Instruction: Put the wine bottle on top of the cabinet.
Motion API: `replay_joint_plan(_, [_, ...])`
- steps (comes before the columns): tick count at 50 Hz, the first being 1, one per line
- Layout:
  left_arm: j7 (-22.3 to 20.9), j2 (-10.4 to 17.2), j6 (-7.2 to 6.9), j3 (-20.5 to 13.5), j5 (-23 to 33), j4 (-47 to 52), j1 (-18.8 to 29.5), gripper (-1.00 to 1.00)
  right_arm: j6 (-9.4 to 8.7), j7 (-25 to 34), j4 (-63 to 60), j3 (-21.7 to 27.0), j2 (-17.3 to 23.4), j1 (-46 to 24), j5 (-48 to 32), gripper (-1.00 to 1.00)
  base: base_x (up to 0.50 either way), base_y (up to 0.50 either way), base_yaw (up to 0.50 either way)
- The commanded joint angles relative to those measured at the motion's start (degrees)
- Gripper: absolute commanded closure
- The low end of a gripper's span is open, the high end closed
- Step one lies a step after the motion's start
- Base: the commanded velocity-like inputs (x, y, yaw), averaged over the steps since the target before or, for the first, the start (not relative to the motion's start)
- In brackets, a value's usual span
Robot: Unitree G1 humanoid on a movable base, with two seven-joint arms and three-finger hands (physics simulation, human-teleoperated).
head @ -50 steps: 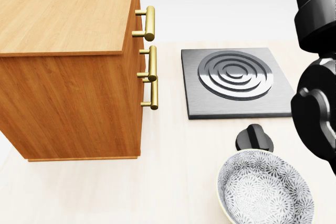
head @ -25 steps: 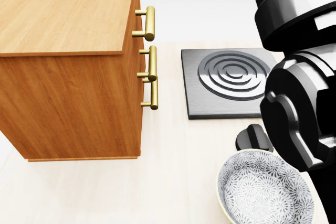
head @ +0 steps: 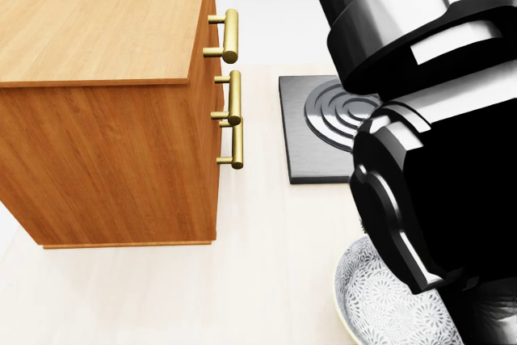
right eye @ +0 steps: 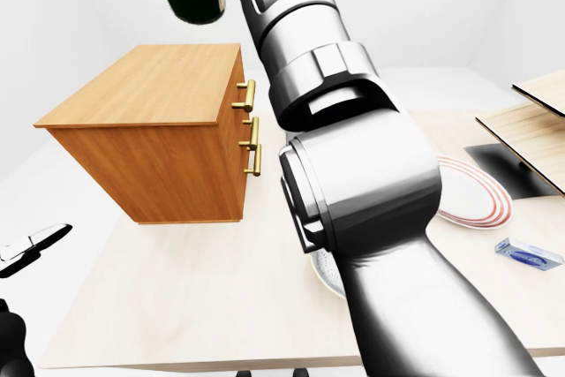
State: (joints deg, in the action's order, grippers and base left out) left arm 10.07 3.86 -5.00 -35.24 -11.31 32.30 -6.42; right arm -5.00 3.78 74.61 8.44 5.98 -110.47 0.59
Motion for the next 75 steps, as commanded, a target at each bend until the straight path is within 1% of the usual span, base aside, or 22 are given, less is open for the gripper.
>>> replay_joint_plan(1, [-0.1,0.2,0.00,-0.9,-0.7,0.3,-0.1,-1.00,0.00,1.9,-0.9,0.4,-2.6,-0.8,0.6,1.00,0.00,0.00,0.00])
replay_joint_plan(8, [-0.3,-0.2,0.00,-0.4,-0.3,-0.3,-0.2,-1.00,0.00,3.4,-0.9,0.2,-3.7,-0.7,1.1,1.00,0.00,0.00,0.00])
replay_joint_plan(18, [-0.4,0.0,0.00,-0.6,-0.5,-0.4,-0.2,-1.00,0.00,4.6,-1.1,-0.3,-5.8,-0.4,1.5,1.00,0.00,0.00,0.00])
replay_joint_plan(25, [-0.3,-0.1,0.00,-0.5,-0.3,-0.5,-0.2,-1.00,0.00,5.3,-1.2,-0.4,-6.8,-0.8,1.9,1.00,0.00,0.00,0.00])
replay_joint_plan(43, [-0.3,-0.1,0.00,-0.4,-0.2,-1.1,-0.2,-1.00,0.00,7.3,-1.5,-1.1,-9.3,0.7,2.7,1.00,0.00,0.00,0.00])
replay_joint_plan(58, [0.0,0.2,0.00,-0.4,-0.2,-1.5,0.0,-1.00,0.00,8.6,-1.6,-1.9,-10.5,1.8,1.9,1.00,0.00,0.00,0.00])
replay_joint_plan(75, [-0.2,0.2,0.00,-0.8,-0.5,-1.6,-0.2,-1.00,0.00,7.4,-1.0,-2.0,-10.3,4.0,-0.6,1.00,0.00,0.00,0.00])
